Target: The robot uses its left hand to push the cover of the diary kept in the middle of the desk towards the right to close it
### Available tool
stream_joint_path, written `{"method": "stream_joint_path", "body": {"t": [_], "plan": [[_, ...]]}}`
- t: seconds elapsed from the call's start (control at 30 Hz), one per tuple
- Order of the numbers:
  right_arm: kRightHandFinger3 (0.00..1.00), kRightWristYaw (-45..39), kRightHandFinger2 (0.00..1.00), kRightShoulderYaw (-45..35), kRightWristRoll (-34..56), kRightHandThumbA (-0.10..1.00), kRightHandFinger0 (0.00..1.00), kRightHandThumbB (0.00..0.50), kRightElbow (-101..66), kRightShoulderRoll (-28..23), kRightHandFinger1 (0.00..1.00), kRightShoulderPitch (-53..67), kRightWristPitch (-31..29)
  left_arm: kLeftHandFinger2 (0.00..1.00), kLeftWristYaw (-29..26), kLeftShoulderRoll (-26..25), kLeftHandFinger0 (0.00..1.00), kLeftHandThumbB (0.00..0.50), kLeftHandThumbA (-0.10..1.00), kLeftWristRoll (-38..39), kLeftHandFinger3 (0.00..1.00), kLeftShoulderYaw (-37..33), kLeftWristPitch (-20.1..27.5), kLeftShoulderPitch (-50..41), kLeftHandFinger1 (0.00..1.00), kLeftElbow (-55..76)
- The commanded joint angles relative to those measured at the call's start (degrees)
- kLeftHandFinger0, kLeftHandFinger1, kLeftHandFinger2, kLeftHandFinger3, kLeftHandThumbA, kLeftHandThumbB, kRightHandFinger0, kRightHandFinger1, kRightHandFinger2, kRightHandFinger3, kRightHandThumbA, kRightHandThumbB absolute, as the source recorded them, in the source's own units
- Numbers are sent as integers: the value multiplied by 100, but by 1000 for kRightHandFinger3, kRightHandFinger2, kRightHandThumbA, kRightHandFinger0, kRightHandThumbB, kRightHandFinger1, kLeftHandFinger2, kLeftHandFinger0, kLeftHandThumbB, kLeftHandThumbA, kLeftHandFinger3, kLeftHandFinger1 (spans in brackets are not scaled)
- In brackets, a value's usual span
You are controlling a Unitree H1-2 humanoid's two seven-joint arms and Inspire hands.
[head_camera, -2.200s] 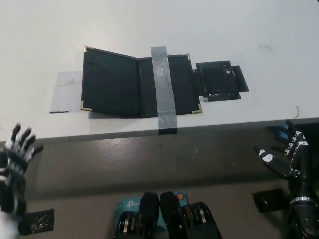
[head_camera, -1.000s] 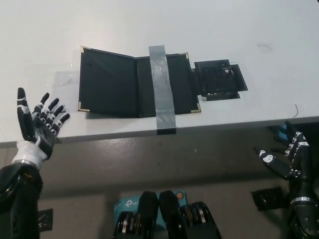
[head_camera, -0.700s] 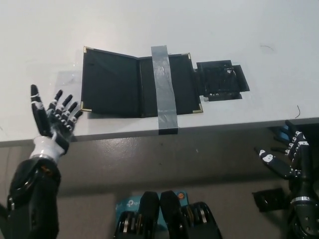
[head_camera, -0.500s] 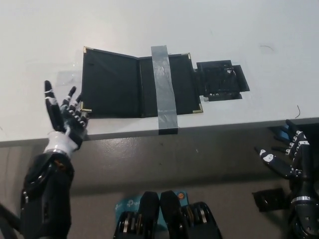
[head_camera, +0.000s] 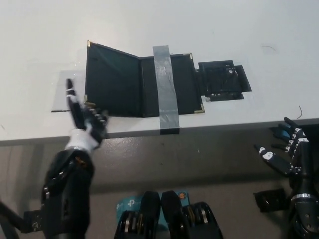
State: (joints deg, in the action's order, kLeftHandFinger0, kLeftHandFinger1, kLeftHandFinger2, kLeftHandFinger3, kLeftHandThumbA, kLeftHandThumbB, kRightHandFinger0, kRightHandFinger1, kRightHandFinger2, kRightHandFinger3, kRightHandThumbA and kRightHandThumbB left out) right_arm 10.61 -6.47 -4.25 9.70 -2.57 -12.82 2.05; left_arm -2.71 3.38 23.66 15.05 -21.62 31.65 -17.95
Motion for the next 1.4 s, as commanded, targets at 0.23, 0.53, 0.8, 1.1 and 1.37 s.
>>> {"method": "stream_joint_path", "body": {"t": [0.23,0.53,0.8,1.1,1.37], "plan": [[882,-35,803,60,-64,892,529,58,-173,-68,696,-174,-3,1000,296,312,1000,382,1000,-1382,1000,-2071,401,1134,1000,549],[869,-52,796,74,11,866,539,69,-121,-14,699,-180,-42,1000,600,-1012,1000,294,1000,-4753,1000,-5314,1312,2071,1000,177],[883,-81,798,86,-32,871,547,36,-198,-70,693,-101,-14,1000,436,-1520,1000,309,1000,-5097,1000,-5964,1214,1868,1000,17],[880,-18,781,68,-67,895,516,55,-176,-50,675,-28,-64,1000,374,-1864,1000,262,1000,-5005,1000,-5905,1144,1876,1000,524],[887,-28,804,2,77,840,509,50,-101,-13,683,-32,-193,1000,368,-1900,1000,240,1000,-5141,1000,-5516,1294,1680,1000,1217]]}}
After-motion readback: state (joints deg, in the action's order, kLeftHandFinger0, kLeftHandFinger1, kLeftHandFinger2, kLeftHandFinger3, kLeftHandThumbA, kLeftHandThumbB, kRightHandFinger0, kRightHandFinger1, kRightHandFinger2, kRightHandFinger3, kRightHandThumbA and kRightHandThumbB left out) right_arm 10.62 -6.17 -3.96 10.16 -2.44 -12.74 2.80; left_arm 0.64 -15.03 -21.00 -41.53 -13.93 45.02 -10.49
